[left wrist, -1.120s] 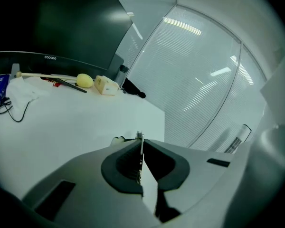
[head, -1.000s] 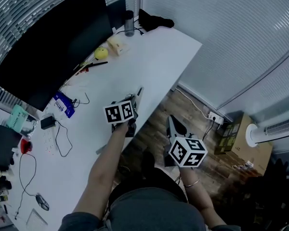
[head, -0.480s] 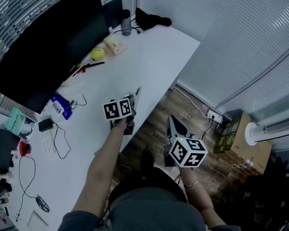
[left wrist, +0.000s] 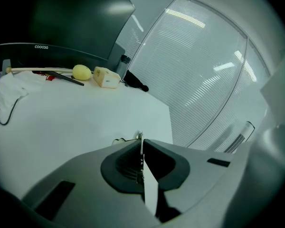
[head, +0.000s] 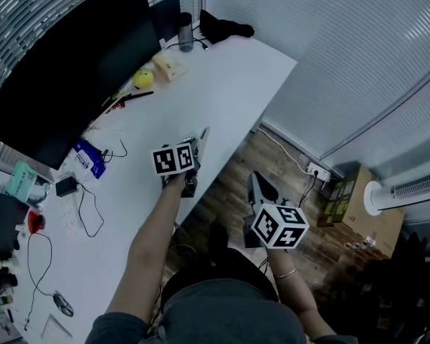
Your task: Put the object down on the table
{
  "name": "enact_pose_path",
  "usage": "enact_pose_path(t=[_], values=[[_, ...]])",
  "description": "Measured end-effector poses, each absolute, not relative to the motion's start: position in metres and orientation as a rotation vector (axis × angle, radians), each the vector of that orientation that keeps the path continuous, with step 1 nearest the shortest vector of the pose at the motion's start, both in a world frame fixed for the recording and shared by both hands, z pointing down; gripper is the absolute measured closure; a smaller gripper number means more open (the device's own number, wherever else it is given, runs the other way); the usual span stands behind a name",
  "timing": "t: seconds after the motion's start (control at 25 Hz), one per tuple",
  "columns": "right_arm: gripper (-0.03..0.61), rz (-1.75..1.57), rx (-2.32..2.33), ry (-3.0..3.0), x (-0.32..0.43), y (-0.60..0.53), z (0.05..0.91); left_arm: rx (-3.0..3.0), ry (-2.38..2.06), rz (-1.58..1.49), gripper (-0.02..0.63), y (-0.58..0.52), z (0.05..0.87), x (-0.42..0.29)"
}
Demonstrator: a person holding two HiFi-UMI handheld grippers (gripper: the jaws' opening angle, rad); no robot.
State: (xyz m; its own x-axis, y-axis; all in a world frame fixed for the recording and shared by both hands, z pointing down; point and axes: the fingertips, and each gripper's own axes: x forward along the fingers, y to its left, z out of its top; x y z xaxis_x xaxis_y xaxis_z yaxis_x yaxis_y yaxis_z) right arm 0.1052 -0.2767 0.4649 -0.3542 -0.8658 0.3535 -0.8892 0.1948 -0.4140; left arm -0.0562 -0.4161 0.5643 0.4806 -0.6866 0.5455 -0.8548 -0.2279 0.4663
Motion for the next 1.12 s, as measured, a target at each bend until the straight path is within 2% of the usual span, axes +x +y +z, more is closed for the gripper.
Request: enact_pose_path(t=[0.6,0.88,1.12], values=[[0.574,0.887,1.749,-2.396,0.105,-0.273,0.467,1.956,-1.331,0.344,0.569,-0.418,0.573,-0.066],[0.574,0.890,1.746,-2.395,0.106,-0.272,0.469,1.911,-1.351,0.377,0.502,-0.415,0.583,-0.073],[0.574,0.887,1.744,-2.398,0.106,-0.270,0.467,1.897,-1.375,0.344,0.476,-0.413,0.582,-0.081]])
